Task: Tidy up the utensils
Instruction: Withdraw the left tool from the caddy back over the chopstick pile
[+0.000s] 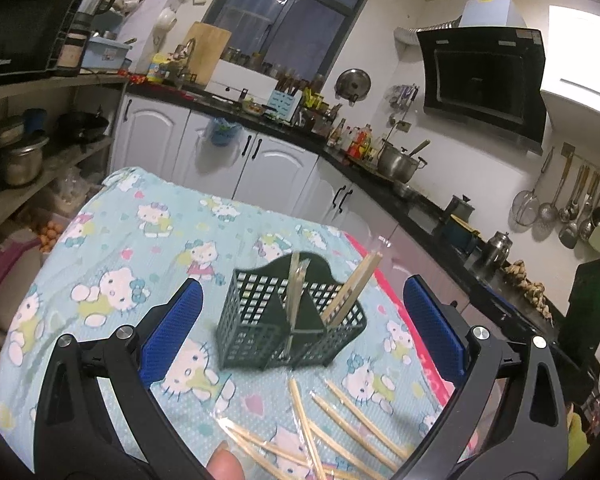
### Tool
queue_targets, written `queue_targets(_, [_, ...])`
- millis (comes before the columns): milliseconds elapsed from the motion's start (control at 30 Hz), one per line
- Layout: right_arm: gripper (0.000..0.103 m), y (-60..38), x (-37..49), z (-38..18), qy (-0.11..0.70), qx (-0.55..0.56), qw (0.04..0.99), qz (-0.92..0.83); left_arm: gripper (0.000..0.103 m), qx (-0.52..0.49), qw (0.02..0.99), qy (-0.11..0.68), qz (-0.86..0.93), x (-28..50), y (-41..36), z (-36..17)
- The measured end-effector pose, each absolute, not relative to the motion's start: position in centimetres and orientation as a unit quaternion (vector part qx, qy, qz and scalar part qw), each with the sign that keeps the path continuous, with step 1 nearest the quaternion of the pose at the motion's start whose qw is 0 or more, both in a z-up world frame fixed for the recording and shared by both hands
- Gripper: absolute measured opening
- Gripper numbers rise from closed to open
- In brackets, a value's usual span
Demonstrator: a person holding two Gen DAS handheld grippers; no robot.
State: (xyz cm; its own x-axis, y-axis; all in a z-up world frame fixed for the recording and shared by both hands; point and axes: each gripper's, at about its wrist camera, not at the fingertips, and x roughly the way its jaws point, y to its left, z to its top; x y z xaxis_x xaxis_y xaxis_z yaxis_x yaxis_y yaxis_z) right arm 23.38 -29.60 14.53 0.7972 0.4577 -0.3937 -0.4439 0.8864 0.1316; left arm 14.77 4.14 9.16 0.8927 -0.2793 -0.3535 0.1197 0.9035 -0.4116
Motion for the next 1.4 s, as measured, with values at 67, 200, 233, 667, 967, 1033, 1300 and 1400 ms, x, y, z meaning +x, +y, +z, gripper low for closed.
queue_targets(67, [0.067, -29.6, 23.0, 14.3, 0.216, 0.014, 0.946, 0.24, 0.092, -0.194, 0.952, 0.213, -0.1, 14.5, 4.3, 8.7])
queue_targets(200, [0.067, -29.4, 22.4, 14.0, 0.221, 0.008, 0.944, 0.243, 0.092, -0.195, 0.951, 0.22, -0.094, 13.9, 4.8, 8.2])
queue_targets(233, [0.067, -29.4, 22.3, 14.0, 0.223, 0.007, 0.944, 0.244, 0.092, -0.195, 0.951, 0.222, -0.092, 13.7, 4.9, 8.0])
queue_targets(667, [0.068, -28.0, 21.2, 11.5, 0.257, -0.02, 0.931, 0.259, 0.092, -0.194, 0.943, 0.26, -0.075, 12.1, 6.1, 5.2])
queue_targets(967, [0.068, -27.1, 20.7, 9.6, 0.282, -0.036, 0.92, 0.269, 0.092, -0.194, 0.938, 0.278, -0.063, 11.4, 6.6, 3.8])
queue_targets(1033, [0.068, -27.0, 20.7, 9.2, 0.288, -0.039, 0.918, 0.27, 0.092, -0.192, 0.938, 0.283, -0.063, 11.3, 6.6, 3.5])
queue_targets(1300, [0.068, -26.4, 20.5, 7.4, 0.311, -0.055, 0.908, 0.276, 0.092, -0.186, 0.93, 0.312, -0.062, 11.0, 6.4, 1.6])
queue_targets(1400, [0.068, -26.1, 20.6, 6.7, 0.321, -0.059, 0.903, 0.278, 0.092, -0.185, 0.925, 0.328, -0.06, 11.0, 6.3, 0.6])
